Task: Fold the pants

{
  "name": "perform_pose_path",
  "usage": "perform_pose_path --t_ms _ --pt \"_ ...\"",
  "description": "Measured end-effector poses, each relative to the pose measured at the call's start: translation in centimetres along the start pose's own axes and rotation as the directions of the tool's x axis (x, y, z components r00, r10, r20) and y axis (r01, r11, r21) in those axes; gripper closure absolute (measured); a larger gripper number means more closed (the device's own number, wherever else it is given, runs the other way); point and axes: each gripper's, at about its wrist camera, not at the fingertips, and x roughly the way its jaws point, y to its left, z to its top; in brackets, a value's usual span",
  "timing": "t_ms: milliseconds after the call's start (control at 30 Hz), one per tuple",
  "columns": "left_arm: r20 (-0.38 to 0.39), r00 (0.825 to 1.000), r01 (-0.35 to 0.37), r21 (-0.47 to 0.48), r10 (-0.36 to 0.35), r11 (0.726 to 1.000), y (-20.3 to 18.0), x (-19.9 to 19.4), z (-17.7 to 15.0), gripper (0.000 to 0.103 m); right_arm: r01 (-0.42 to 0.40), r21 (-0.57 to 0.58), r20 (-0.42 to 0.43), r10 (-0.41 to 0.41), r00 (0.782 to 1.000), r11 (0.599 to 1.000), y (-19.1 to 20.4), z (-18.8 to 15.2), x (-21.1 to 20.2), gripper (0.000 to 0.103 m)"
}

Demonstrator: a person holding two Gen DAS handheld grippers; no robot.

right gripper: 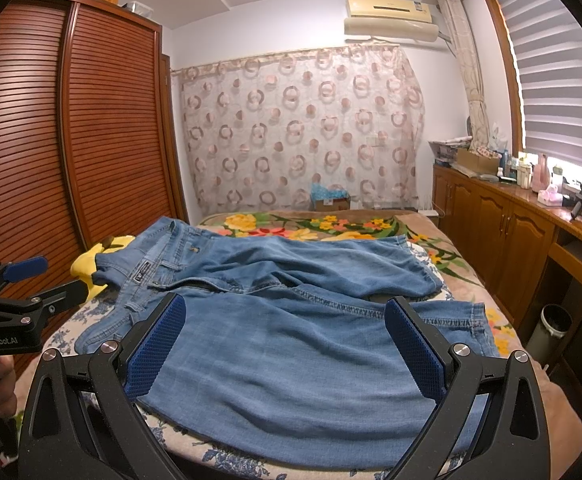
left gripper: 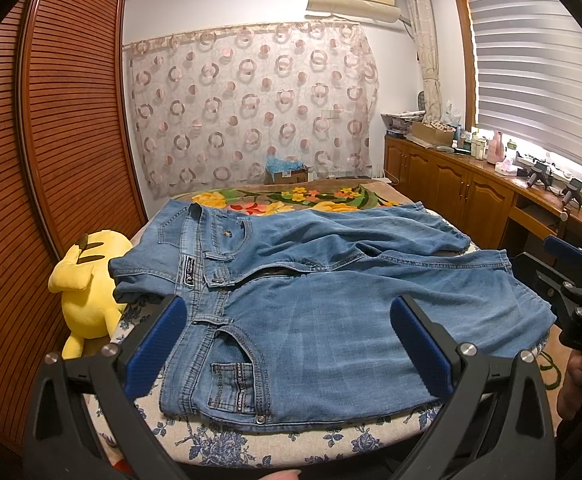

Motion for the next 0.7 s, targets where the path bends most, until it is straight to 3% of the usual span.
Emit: perform_pose_path --t_ms 700 --pt "0.002 1.0 0.0 0.001 0.0 1.0 0.0 -0.01 0.0 0.0 0.0 0.0 0.001 0.0 1.0 1.0 -0.13 -0.18 0.08 0.001"
